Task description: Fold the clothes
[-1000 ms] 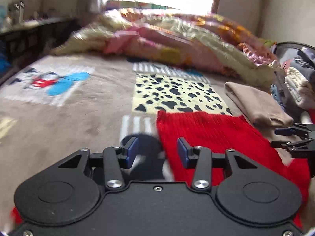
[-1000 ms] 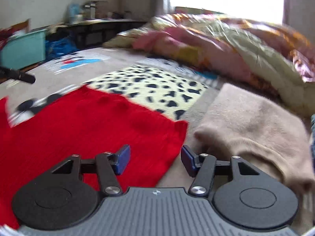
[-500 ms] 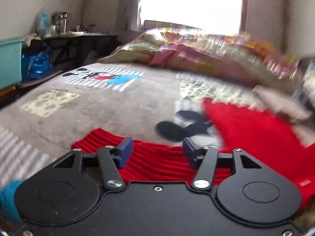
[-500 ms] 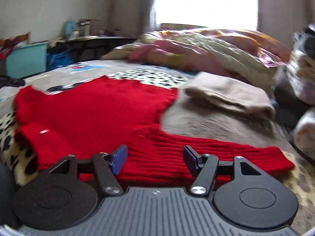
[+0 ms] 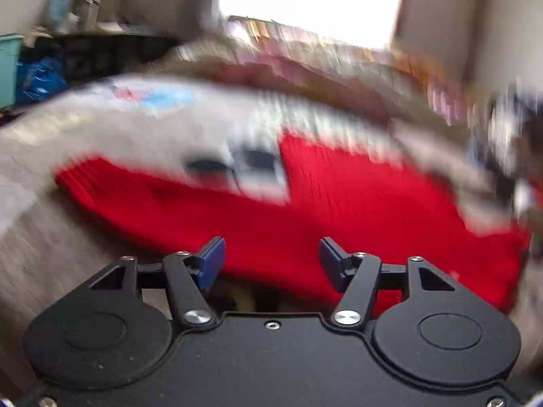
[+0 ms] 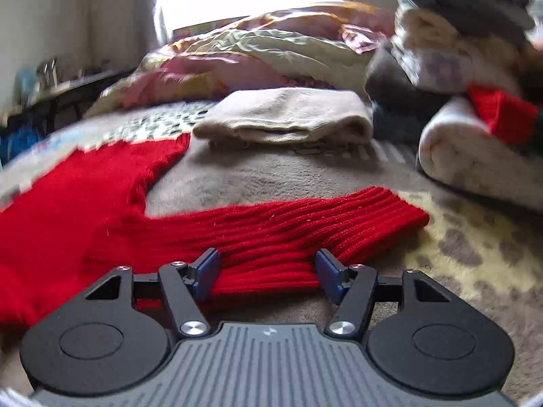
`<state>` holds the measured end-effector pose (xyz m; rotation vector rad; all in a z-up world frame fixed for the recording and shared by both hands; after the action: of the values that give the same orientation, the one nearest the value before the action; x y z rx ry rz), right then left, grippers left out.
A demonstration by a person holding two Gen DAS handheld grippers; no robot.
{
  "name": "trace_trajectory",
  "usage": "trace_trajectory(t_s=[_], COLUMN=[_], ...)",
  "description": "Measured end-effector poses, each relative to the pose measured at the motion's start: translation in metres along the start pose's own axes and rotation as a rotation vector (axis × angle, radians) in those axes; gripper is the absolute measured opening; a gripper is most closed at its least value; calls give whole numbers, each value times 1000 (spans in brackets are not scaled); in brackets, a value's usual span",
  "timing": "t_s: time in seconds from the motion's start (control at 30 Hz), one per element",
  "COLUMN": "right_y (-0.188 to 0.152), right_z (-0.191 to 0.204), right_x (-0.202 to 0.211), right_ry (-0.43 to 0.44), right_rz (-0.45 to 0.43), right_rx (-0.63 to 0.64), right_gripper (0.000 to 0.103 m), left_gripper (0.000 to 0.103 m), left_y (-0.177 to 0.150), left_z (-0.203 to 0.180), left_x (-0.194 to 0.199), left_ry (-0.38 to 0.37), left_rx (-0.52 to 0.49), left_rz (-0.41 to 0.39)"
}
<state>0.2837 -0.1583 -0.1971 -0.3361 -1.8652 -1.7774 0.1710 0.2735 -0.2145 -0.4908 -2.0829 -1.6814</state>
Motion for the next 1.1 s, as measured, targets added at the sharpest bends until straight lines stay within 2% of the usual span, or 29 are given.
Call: trace_trajectory(t_s=[0.07, 0.17, 0.23, 0.33, 0.43, 0.57, 0.63, 0.77, 0.83, 0.87, 0.93, 1.1], right_y=[-4, -8, -7, -8, -13, -16, -16, -16, -17, -17, -17, -18], right_z=[2, -5, -8, -9, -1, 4, 2, -1, 2, 3, 5, 1], right_x=[6, 13, 14, 15, 21, 23, 24, 24, 23, 22, 22, 23], right_ry=[-10, 43, 107, 146, 125, 130, 155, 187, 177, 170, 162, 176], right_rz=[-20, -29, -16, -9, -2, -15, -26, -40, -39, -40, -44, -73], right_rx=[24, -34, -81, -109, -77, -69, -98, -143, -126, -117, -106, -140], right_gripper=[65, 75, 88, 89, 89, 92, 93, 93, 93, 93, 93, 88], left_gripper=[68, 68, 68, 69, 69, 69, 69, 66, 44, 41, 31, 25], left_y=[-6, -11, -16, -21, -20, 1, 20, 59, 71, 75, 80, 94], left_z=[-4, -2, -3, -3, -3, -12, -35, -112, -148, -163, -188, -228], left_x=[-1, 5, 9, 13, 14, 19, 26, 12, -7, -20, -51, -120], left_ry=[27, 30, 49, 80, 132, 201, 148, -24, -85, -108, -155, -205], left_rx=[-68, -32, -32, -16, 26, 86, 62, -141, -238, -276, -299, -299], left_rz=[-68, -130, -170, -207, -179, -53, -65, -60, -35, -16, 35, 127])
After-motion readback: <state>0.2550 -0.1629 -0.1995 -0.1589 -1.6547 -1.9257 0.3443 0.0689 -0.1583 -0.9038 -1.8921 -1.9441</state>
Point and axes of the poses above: each gripper's, at about its wrist camera, not at the fingertips, and x roughly against the way its jaws point, z to its left, y to its top, the point moved 10 cm from there along -x, roughly the way its jaws point, and after that the axes turned 5 degrees about -y, right-handed, at the moved point
